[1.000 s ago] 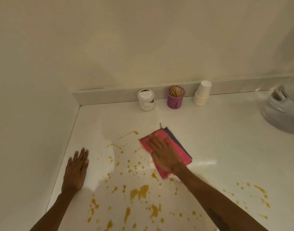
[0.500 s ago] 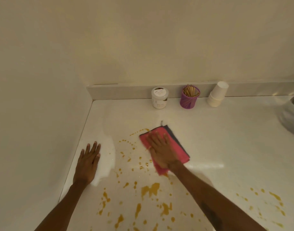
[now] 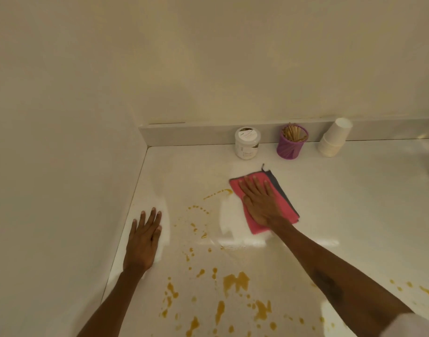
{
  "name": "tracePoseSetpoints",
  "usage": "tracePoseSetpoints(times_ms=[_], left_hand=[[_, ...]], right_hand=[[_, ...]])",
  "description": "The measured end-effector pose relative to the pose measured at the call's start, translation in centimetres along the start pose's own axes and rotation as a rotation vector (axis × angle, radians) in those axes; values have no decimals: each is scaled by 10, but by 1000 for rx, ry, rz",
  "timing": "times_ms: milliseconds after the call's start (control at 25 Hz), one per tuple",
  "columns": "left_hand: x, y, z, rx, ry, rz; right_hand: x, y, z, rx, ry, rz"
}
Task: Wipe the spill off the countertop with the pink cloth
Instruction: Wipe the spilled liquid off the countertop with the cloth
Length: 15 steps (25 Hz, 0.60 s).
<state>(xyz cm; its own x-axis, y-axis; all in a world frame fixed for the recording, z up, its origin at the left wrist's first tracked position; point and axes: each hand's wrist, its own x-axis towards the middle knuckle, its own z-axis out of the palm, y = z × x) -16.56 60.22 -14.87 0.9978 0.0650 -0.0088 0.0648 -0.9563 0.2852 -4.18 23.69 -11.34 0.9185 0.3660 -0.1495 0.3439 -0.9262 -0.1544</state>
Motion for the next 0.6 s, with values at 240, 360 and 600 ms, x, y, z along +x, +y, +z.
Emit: tracePoseSetpoints(times_ms=[240,360,600], left_hand=[[0,-3,0,6,6,19],[-1,-1,-2,25,-1,29],[-2,-1,-3,-16,3,39]], right_hand=[[10,-122,28,-9,-70,-347],[-48,-105,48,-95,-91,-713],[-28,-32,28,-54,-33,-322]])
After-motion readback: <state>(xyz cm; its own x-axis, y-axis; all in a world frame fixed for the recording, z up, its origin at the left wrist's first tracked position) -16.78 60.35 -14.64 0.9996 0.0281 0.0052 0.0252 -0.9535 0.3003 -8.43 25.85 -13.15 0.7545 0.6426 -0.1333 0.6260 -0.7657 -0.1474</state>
